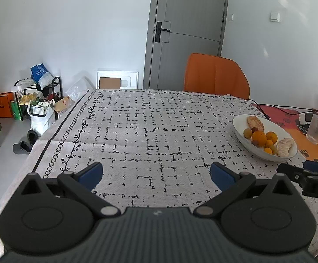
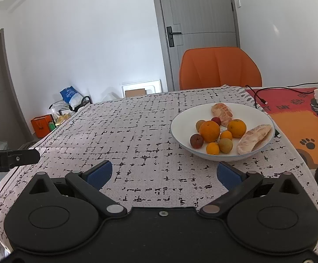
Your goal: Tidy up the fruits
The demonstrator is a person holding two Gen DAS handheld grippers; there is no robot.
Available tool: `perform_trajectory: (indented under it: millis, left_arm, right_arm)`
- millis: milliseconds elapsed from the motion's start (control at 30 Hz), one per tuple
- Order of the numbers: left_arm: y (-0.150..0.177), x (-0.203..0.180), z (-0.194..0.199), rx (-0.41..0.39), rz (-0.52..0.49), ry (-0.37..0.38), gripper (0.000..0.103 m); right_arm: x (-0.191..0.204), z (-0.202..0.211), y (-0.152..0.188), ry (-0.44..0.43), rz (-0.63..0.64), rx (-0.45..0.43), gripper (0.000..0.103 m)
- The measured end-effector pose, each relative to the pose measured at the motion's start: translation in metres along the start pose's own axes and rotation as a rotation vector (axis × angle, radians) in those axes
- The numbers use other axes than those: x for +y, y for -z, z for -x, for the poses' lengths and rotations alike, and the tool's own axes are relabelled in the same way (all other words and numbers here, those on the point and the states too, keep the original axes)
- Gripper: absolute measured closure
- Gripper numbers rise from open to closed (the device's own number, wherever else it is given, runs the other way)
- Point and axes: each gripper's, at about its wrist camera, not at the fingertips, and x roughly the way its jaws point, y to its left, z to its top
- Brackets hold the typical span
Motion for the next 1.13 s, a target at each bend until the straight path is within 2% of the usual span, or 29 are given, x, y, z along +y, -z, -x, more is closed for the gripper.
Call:
perform_trajectory:
  millis: [1133]
  left_arm:
    - [0.0016,0.0027,0.0021,-0.010,-0.003,0.019,0.000]
  right_arm:
    - [0.0047,0.0002,-0.0088,0.022,0.027,-0.004,0.000]
